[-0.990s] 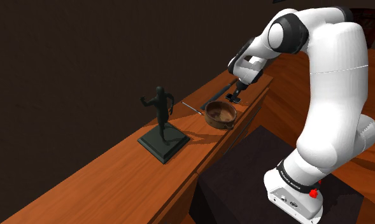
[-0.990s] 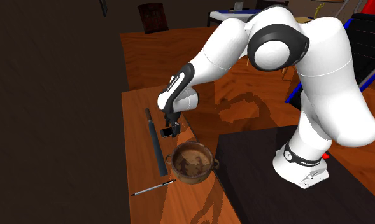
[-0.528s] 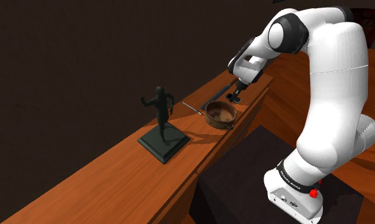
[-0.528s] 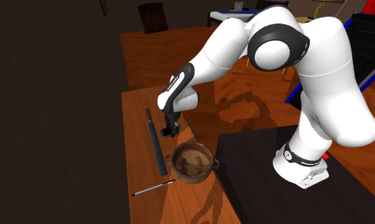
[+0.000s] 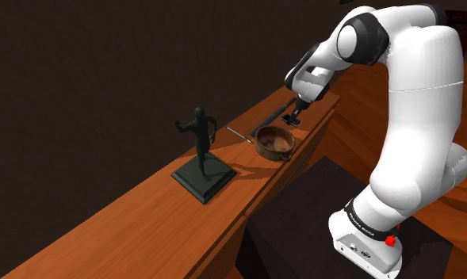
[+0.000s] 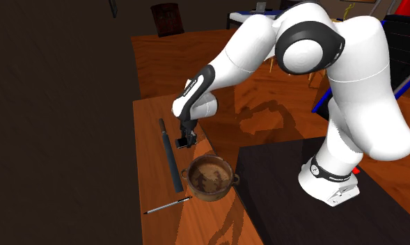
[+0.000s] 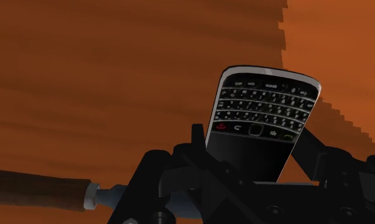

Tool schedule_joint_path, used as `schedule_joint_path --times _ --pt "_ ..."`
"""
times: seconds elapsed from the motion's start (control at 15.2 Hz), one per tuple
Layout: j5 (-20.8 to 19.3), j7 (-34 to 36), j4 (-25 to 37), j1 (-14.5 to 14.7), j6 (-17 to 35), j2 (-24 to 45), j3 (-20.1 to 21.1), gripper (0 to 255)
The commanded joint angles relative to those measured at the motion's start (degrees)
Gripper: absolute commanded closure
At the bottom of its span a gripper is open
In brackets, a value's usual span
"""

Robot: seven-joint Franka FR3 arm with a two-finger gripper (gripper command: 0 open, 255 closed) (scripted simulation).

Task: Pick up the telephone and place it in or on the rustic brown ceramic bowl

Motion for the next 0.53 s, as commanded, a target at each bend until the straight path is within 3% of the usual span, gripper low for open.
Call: schedule_joint_path --times 0.0,0.46 --pt "-1.03 0.96 -0.49 0.69 -0.74 -1.28 -0.83 255" --pt "-5.06 4.39 -1.78 2.94 -3.67 -5.83 -3.85 255"
